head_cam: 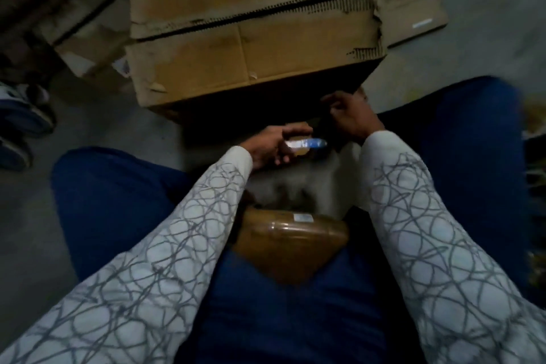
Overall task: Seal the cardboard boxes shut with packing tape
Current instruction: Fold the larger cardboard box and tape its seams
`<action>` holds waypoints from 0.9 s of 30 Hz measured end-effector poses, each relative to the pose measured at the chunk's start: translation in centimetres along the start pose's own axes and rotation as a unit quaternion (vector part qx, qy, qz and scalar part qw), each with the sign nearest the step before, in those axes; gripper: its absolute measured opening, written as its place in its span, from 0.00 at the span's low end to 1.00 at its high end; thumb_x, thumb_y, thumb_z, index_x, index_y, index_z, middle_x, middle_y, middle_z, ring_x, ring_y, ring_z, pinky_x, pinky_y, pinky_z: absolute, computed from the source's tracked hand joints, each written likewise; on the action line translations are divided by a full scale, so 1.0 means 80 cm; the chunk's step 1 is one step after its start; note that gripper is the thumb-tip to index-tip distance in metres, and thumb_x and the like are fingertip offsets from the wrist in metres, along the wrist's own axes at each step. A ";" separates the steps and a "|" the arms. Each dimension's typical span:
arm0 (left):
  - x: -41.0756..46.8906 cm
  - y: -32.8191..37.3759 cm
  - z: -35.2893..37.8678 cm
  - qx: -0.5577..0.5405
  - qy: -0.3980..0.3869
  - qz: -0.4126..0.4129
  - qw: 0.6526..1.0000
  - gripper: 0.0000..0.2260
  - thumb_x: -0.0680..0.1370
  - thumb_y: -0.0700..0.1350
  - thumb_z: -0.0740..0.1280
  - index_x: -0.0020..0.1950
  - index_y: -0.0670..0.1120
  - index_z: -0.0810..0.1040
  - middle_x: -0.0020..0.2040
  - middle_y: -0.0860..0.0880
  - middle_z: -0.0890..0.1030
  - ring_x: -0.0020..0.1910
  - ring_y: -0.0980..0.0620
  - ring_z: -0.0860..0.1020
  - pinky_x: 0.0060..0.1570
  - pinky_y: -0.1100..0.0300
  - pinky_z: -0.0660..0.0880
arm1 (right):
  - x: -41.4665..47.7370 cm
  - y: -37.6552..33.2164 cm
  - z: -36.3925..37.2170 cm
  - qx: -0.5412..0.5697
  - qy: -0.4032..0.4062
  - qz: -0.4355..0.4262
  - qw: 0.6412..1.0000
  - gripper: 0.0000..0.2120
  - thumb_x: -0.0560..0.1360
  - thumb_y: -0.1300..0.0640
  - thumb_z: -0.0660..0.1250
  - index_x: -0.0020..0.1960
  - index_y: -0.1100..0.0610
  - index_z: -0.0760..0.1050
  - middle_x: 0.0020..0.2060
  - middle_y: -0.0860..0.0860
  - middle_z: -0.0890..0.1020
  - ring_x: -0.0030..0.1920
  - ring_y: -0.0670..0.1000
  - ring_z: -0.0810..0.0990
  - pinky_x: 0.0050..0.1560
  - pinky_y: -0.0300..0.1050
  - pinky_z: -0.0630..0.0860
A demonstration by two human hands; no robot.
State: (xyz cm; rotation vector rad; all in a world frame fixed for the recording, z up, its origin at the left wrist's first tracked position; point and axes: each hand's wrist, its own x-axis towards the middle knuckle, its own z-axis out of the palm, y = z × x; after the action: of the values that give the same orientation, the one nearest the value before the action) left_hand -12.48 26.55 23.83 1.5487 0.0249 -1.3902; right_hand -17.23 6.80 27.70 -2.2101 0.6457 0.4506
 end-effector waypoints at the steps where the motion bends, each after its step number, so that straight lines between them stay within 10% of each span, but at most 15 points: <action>1: -0.023 0.008 0.002 -0.013 -0.004 0.031 0.999 0.28 0.75 0.25 0.59 0.68 0.51 0.77 0.64 0.43 0.79 0.23 0.57 0.74 0.17 0.69 0.65 | -0.014 -0.004 -0.010 0.017 0.012 -0.013 1.000 0.15 0.79 0.60 0.64 0.64 0.54 0.78 0.58 0.56 0.82 0.61 0.57 0.80 0.66 0.54 0.73; 13: -0.213 0.002 0.021 -0.061 0.020 0.265 0.962 0.31 0.71 0.31 0.73 0.72 0.47 0.74 0.64 0.36 0.79 0.46 0.40 0.74 0.30 0.66 0.76 | -0.202 -0.044 -0.014 0.174 -0.006 -0.206 0.963 0.17 0.75 0.50 0.74 0.63 0.48 0.80 0.56 0.45 0.83 0.59 0.43 0.81 0.59 0.50 0.81; 20: -0.199 -0.009 0.056 0.017 0.147 0.314 0.938 0.32 0.70 0.28 0.74 0.72 0.44 0.73 0.67 0.47 0.76 0.66 0.49 0.77 0.63 0.55 0.76 | -0.193 -0.047 0.008 0.264 0.029 -0.124 0.956 0.15 0.75 0.56 0.74 0.61 0.55 0.81 0.53 0.51 0.84 0.50 0.47 0.85 0.51 0.47 0.84; 27: -0.189 0.006 0.055 -0.051 0.149 0.296 0.942 0.26 0.75 0.35 0.73 0.71 0.44 0.70 0.62 0.42 0.78 0.50 0.51 0.83 0.36 0.62 0.80 | -0.174 -0.052 0.017 0.344 0.033 -0.051 0.937 0.12 0.77 0.58 0.72 0.59 0.55 0.81 0.52 0.51 0.85 0.51 0.48 0.86 0.53 0.50 0.84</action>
State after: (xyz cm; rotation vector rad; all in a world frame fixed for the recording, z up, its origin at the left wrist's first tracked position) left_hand -20.47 32.05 36.26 1.5014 -0.1701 -0.6672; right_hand -26.24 14.43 36.28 -1.5807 0.6040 0.0689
